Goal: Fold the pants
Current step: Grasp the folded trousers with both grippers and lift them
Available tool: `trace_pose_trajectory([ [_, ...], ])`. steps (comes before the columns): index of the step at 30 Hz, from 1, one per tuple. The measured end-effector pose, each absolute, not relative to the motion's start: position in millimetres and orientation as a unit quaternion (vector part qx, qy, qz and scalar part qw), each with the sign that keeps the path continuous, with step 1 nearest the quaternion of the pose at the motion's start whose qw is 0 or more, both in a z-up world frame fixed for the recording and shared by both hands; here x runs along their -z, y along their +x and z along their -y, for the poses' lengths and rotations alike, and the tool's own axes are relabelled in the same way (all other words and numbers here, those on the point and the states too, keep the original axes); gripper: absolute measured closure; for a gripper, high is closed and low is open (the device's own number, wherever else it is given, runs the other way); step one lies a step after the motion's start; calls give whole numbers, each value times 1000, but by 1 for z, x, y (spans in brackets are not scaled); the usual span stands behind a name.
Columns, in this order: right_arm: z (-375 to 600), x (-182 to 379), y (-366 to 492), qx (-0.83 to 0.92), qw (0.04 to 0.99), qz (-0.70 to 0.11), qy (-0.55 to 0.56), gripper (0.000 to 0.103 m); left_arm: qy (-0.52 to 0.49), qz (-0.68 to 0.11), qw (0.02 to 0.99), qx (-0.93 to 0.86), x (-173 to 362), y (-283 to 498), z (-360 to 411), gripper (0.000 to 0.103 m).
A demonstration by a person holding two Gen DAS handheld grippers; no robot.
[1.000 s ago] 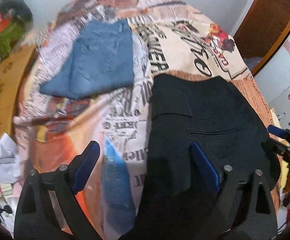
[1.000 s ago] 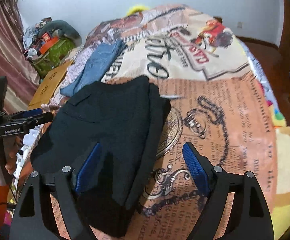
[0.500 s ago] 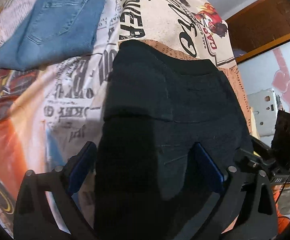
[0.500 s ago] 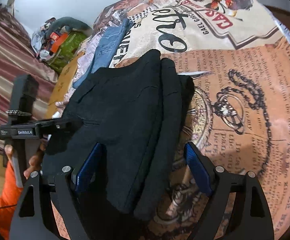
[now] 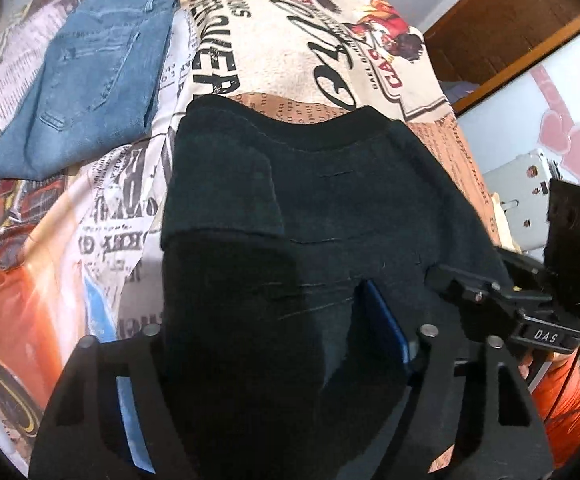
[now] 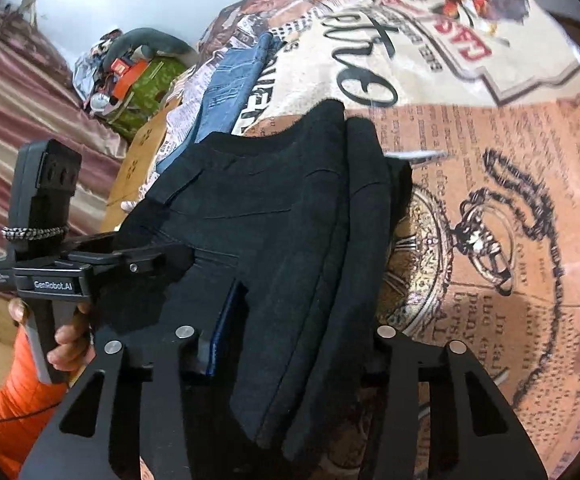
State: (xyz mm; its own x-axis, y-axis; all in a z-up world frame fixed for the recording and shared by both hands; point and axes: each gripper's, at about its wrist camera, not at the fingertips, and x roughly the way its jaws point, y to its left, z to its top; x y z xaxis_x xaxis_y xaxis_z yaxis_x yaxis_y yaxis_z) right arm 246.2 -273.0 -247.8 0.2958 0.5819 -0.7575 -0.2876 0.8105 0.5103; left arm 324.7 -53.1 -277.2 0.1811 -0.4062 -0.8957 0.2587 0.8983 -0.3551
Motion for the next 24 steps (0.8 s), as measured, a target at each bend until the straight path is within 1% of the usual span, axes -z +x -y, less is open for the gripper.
trace_pose_trajectory([
  [2,271,240,240,-277,804,-513,119,69,-59,-597,770,218,272,315,51,39],
  [4,270,233,234,-279,810,-504,109,72,-58,-590,776,216,267,307,48,52],
  [5,269,231,232,-279,813,-501,106,74,-58,-586,779,214,263,303,46,55],
  [6,269,228,230,-279,815,-497,104,75,-59,-584,782,210,260,299,43,60],
  [10,264,215,226,-279,824,-483,97,79,-60,-570,792,210,245,284,40,70],
  [13,255,202,223,-285,833,-466,91,80,-52,-552,805,208,231,274,39,75],
  [15,249,192,222,-287,841,-452,80,81,-50,-539,815,205,221,270,36,76],
  [24,221,155,232,-307,865,-395,50,81,-64,-475,859,181,170,265,-4,77],
])
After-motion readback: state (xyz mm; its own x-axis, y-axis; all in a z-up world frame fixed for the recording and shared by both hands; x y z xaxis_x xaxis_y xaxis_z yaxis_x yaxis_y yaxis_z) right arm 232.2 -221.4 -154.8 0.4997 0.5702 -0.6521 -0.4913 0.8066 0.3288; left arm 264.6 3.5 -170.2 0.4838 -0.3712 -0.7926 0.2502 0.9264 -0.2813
